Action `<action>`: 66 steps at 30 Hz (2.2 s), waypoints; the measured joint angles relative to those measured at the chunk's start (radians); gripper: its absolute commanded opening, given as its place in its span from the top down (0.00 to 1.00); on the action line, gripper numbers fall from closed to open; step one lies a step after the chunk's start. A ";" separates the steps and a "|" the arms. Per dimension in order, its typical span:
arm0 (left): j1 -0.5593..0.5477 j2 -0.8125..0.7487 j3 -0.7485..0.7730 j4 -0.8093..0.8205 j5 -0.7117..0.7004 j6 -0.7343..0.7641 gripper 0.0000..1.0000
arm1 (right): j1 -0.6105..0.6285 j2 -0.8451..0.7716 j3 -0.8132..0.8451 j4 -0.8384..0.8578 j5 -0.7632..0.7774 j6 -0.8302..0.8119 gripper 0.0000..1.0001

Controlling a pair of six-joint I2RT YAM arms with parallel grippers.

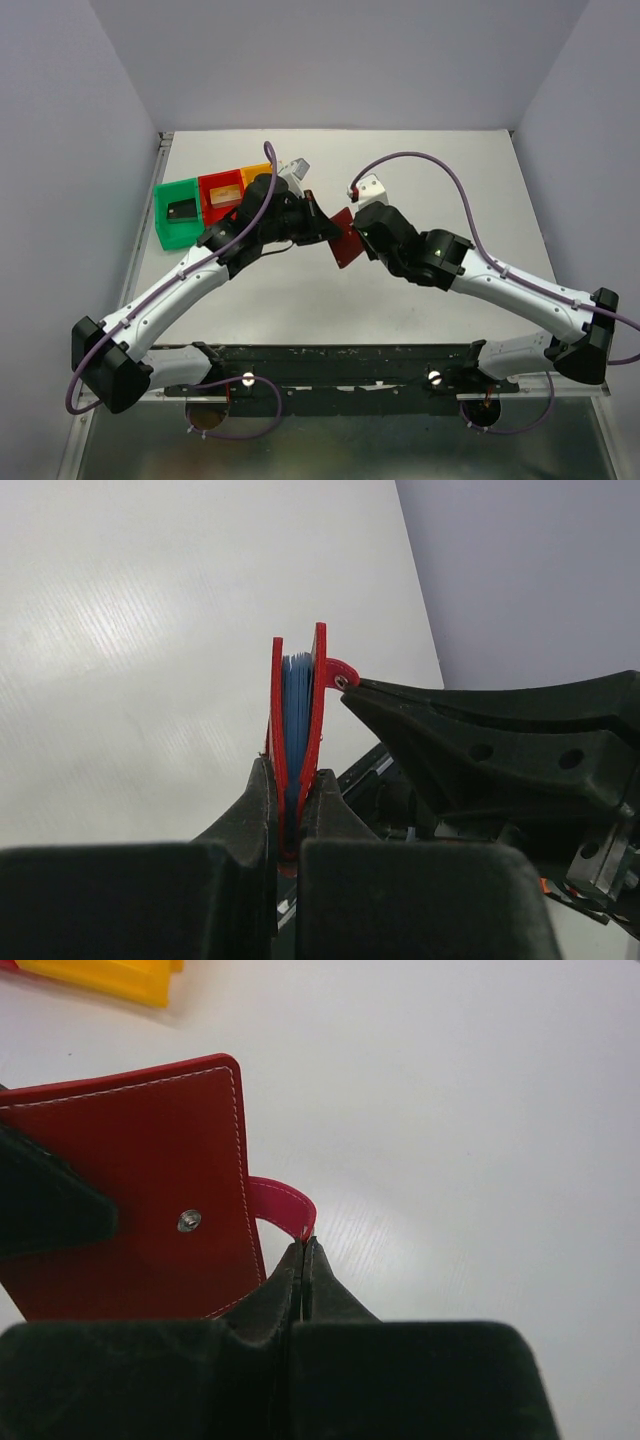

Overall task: Take the credit cards out of the card holder
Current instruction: Open the card holder at the center of the board.

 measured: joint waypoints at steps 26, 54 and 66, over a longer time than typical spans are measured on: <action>0.097 -0.146 -0.294 0.386 0.231 0.281 1.00 | -0.034 -0.423 -0.224 0.190 -0.224 0.043 0.30; 0.253 0.097 -0.354 1.618 0.989 -0.485 1.00 | -0.197 -0.442 -0.137 0.238 -0.696 0.144 0.32; 0.253 0.073 -0.344 1.629 1.004 -0.445 1.00 | -0.206 -0.422 -0.159 0.281 -0.892 0.197 0.34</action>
